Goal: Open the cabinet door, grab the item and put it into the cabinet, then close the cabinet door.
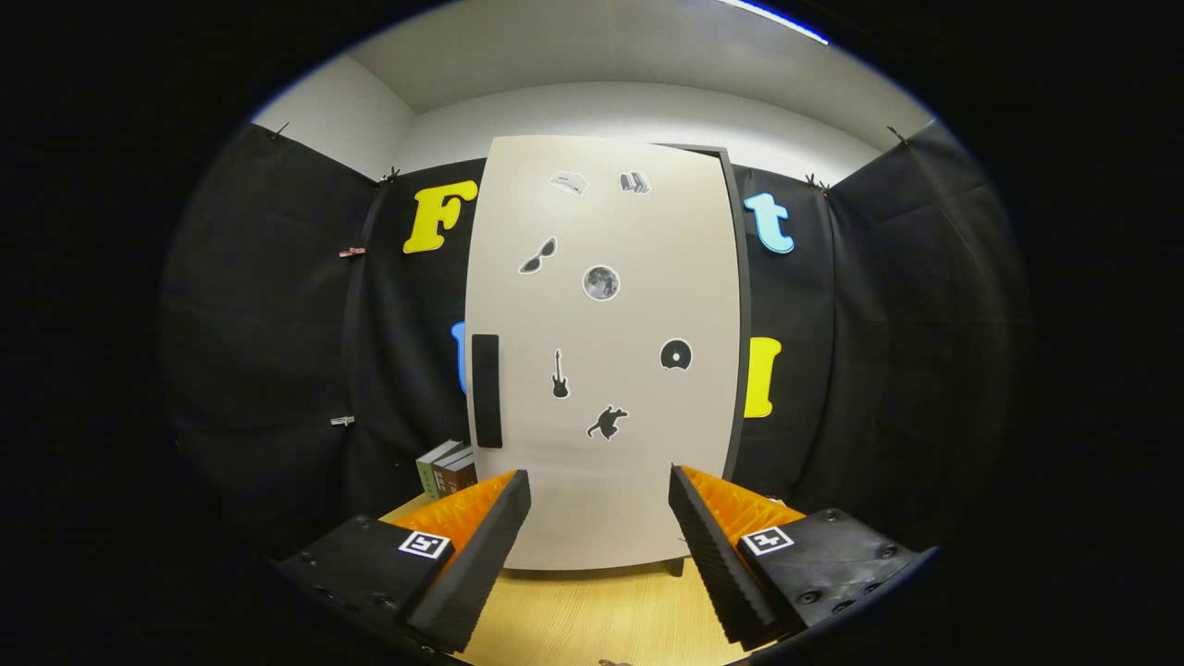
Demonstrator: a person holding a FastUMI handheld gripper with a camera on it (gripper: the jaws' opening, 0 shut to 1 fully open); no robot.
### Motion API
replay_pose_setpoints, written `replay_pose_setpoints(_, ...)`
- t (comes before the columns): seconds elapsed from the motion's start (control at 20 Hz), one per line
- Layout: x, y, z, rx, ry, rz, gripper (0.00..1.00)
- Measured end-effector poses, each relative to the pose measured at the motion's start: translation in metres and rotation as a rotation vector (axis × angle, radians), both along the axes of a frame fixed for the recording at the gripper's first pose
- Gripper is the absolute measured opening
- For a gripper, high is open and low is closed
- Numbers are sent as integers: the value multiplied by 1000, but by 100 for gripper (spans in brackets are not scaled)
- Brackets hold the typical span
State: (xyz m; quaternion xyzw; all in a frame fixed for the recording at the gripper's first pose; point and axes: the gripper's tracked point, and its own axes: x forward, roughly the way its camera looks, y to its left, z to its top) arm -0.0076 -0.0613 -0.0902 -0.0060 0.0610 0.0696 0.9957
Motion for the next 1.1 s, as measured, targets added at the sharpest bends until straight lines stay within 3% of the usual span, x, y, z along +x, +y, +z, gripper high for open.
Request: replay_pose_setpoints(1.1, 6, -10, -4, -10, 19, -7, 98)
